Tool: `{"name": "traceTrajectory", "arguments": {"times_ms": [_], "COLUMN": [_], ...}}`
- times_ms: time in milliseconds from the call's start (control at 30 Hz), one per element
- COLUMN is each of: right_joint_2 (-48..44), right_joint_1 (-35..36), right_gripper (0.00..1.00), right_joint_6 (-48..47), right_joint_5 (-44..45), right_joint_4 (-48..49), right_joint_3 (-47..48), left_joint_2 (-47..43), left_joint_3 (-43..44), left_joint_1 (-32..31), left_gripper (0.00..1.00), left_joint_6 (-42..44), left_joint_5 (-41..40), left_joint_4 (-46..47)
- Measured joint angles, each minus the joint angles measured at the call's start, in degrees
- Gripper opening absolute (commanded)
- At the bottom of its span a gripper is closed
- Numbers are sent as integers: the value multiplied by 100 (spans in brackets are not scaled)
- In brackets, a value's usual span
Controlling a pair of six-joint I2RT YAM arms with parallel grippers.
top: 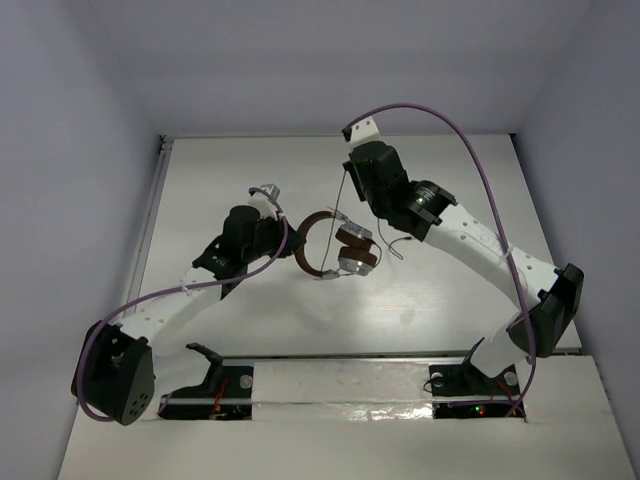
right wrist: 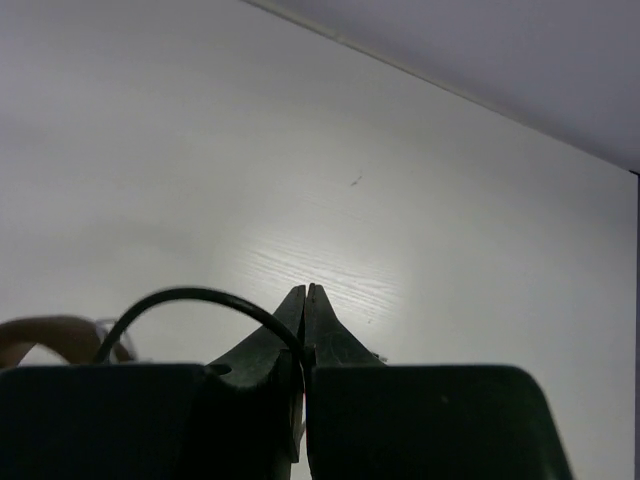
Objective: Wrap the headphones
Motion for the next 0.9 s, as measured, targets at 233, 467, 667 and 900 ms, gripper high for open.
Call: {"name": "traceTrajectory", "arguments": {"times_ms": [233,467,667,900], "right_joint_2": [50,122,365,365], "right_joint_1": [-439,-463,-590,-817], "right_gripper": [1,1,0,0], "right_joint_6": [-192,-348,-380,-140], "right_joint_5": [-157,-990,-1652,-1917], "right_joint_4": [503,903,1235,1661], "right_joint_3": [-201,-385,-413,-1211], "left_joint_2": [-168,-216,-341,-793], "left_joint_3": [0,149,304,498], "left_joint_1": [-22,-66,-151,-149], "left_gripper": [0,0,0,0], "left_joint_6": [7,101,155,201], "left_joint_5": [437,1130,1340,872], "left_joint_4": [9,-7,-39,-463]}}
